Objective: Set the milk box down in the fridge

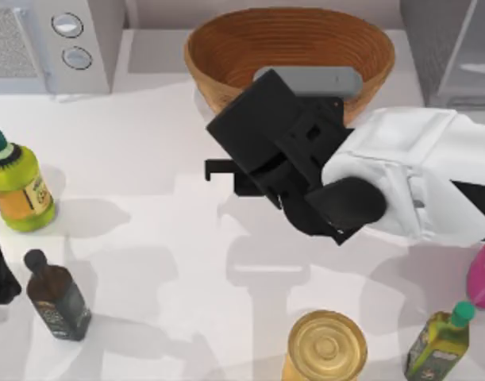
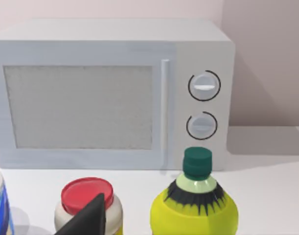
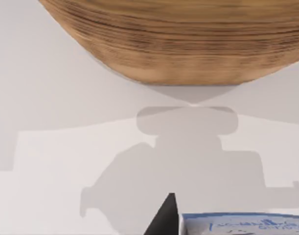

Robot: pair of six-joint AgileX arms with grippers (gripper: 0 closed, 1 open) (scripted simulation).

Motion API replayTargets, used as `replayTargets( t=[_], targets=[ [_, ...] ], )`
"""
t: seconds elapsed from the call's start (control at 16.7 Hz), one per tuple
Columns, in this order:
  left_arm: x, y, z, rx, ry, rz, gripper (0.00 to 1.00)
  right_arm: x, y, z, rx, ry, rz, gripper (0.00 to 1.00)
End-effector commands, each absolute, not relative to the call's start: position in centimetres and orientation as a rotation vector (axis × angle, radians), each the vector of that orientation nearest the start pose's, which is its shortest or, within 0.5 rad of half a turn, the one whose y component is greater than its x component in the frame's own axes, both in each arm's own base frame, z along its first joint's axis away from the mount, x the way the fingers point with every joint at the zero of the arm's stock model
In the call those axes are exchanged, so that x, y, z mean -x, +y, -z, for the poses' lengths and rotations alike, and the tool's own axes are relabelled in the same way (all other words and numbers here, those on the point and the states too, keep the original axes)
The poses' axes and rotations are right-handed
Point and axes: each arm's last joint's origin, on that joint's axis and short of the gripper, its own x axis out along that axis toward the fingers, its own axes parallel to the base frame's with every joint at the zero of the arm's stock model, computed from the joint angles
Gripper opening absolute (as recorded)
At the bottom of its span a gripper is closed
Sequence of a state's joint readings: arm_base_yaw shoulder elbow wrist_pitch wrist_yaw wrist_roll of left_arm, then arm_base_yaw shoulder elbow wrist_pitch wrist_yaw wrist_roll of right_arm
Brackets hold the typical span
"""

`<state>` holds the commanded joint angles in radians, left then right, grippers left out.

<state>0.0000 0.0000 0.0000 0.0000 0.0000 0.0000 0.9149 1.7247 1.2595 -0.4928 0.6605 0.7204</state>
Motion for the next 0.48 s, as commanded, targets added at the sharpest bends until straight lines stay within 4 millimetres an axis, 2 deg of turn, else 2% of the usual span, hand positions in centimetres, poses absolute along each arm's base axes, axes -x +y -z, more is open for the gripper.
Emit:
replayTargets(
  t=[0.12,0.24,0.36,0.48],
  targets=[
    [-10.6,-0.1,-16.0,0.0,0.0,0.0,1.0,-23.5,28.1,-22.9,-0.004,0.699,0.005,0.0],
    [-10.6,-0.1,-16.0,0.0,0.0,0.0,1.0,-23.4,27.4,-23.2,-0.005,0.699,-0.002,0.0],
    [-10.6,-0.1,-16.0,0.0,0.0,0.0,1.0,-23.3,25.6,-24.0,-0.017,0.691,-0.018,0.0],
    [-10.6,-0.1,-16.0,0.0,0.0,0.0,1.0,-22.9,22.9,-25.3,-0.042,0.669,-0.044,0.0]
  ],
)
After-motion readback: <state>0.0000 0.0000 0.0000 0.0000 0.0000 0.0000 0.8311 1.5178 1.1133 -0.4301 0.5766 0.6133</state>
